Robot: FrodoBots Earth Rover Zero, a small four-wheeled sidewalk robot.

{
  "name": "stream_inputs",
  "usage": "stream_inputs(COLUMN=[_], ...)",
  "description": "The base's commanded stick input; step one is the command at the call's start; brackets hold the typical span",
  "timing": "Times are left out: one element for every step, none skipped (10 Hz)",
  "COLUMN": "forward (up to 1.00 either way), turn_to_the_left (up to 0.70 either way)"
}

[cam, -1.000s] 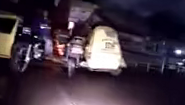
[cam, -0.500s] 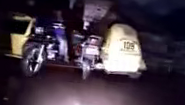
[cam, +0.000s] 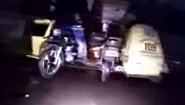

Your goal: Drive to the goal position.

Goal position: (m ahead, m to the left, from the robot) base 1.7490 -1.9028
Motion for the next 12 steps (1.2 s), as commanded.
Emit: stream_inputs(forward=[0.00,0.00,0.00,0.00,0.00,0.00,0.00,0.00,0.00,0.00,0.00,0.00], turn_to_the_left=[0.45,0.45,0.45,0.45,0.45,0.45,0.42,0.00,0.00,-0.45,-0.45,-0.45])
